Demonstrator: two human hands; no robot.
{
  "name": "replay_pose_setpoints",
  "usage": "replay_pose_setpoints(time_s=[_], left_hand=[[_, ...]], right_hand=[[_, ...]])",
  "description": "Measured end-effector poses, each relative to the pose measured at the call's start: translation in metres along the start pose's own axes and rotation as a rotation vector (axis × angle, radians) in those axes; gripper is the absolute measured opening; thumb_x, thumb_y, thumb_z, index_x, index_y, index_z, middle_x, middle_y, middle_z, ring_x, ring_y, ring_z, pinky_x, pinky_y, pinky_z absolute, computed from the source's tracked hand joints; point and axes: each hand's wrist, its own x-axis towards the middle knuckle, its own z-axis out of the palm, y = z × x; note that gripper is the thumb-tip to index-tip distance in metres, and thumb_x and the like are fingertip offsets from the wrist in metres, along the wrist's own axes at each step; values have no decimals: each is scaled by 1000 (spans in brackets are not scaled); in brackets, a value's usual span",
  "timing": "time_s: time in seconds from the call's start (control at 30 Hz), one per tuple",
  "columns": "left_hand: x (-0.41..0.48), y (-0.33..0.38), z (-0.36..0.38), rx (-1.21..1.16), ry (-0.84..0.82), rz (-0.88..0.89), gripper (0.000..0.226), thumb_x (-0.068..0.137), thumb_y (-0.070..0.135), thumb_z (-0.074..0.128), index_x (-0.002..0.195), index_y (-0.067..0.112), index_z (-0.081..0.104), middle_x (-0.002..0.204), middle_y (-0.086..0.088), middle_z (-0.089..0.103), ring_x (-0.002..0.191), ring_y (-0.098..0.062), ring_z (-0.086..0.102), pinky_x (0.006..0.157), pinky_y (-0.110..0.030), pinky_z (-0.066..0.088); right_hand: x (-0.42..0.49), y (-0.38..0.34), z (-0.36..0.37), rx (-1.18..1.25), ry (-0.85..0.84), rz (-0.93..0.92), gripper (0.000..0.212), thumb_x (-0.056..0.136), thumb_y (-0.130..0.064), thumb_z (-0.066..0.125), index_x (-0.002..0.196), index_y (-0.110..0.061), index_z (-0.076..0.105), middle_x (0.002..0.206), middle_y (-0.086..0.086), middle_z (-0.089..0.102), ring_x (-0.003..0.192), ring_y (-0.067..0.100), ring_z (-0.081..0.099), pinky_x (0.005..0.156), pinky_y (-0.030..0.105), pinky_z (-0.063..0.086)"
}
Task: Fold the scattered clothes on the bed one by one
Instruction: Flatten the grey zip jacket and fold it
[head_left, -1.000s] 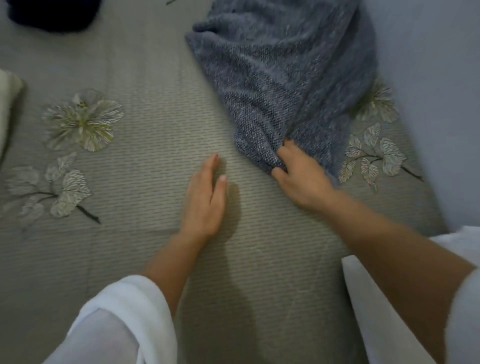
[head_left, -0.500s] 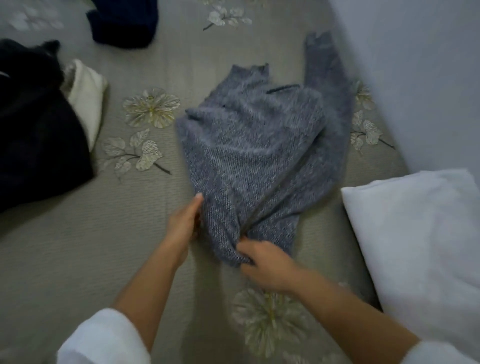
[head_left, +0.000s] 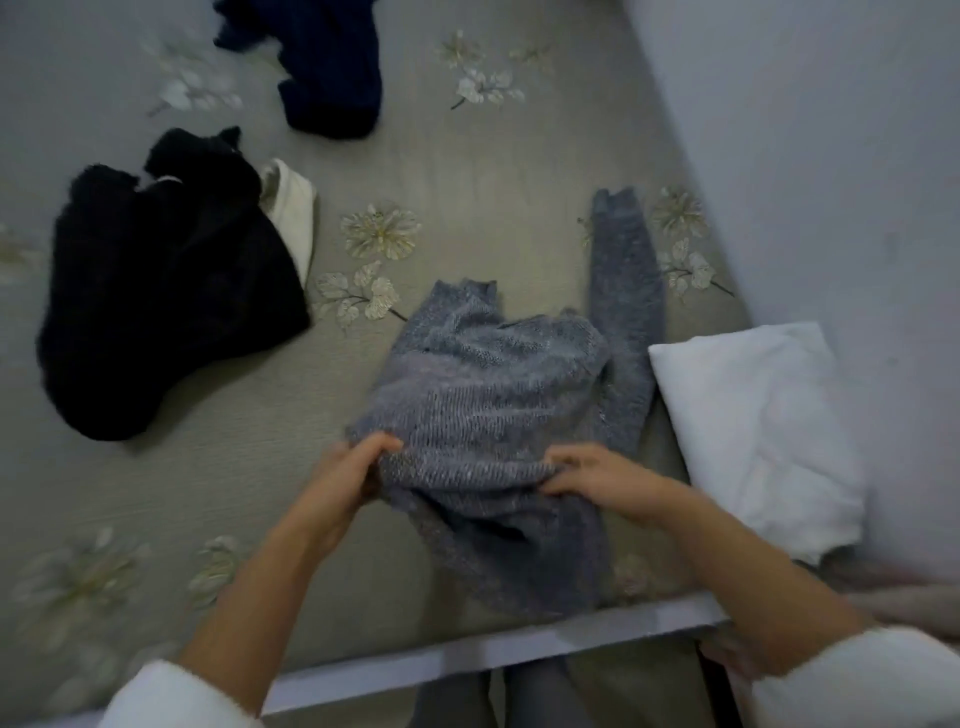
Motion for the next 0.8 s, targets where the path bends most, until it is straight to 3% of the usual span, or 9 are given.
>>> replay_pose_setpoints(time_s=[0.07,0.1,0.17,0.3,0.37,0.43,0.57,0.7,0.8], left_hand=[[-21,42,1,-23,-1,108,3,86,16,59,85,17,61,72,-1,63,68,-15,57,56,-24,47],[-31,65,1,-41,1,169,9,88,15,57,80,18,60,63,3,60,60,-11,55,50,-20,45],[-55,112,3,-91,6,303,16,89,17,56,73,18,58,56,4,57,53,-9,53,47,-18,41],[-108,186,7,-214,-15,568,19,91,28,61,103,13,63,84,1,68,78,-14,66,71,-30,54],[-124,202,3,-1,77,701,42,88,28,66,126,23,48,100,4,65,89,-11,65,79,-30,54],[-132,200,-2,273,116,726,55,85,20,69,131,35,42,112,0,61,96,-14,63,84,-36,54],[-133,150,-17,388,72,495,40,86,13,61,119,36,57,114,-8,58,95,-22,60,79,-35,51],[-134,76,-29,324,111,238,53,62,24,67,113,33,56,100,-7,64,87,-18,59,74,-31,49],[-136,33,-22,256,61,32,49,66,15,61,114,25,60,94,-4,60,81,-16,53,63,-26,40]], right_hand=[[-26,-47,-20,106,26,-89,34,92,-11,57,68,-31,72,80,-11,71,88,14,65,88,32,48],[-41,-70,-29,179,48,-143,36,94,-9,54,72,-30,73,83,-8,73,89,17,67,87,32,51],[-74,-115,-43,305,118,-287,28,94,-2,49,84,-16,70,84,2,73,83,18,69,77,29,54],[-129,-189,-64,547,235,-578,17,89,-2,48,98,-1,63,86,10,71,75,17,68,73,26,57],[-142,-212,-71,647,283,-671,21,89,-12,52,104,-1,63,93,12,69,81,19,67,82,30,55],[-138,-219,-77,688,392,-687,16,94,-14,51,98,-6,64,89,8,70,79,17,67,82,31,54],[-89,-178,-85,750,690,-424,13,97,-15,51,89,-11,61,89,11,66,71,17,63,67,32,51],[-38,-93,-77,736,681,-14,19,98,-19,51,110,-4,52,108,18,60,92,32,61,76,42,52],[-17,-50,-62,341,706,126,20,91,-17,57,94,3,57,97,21,61,93,33,58,85,50,49]])
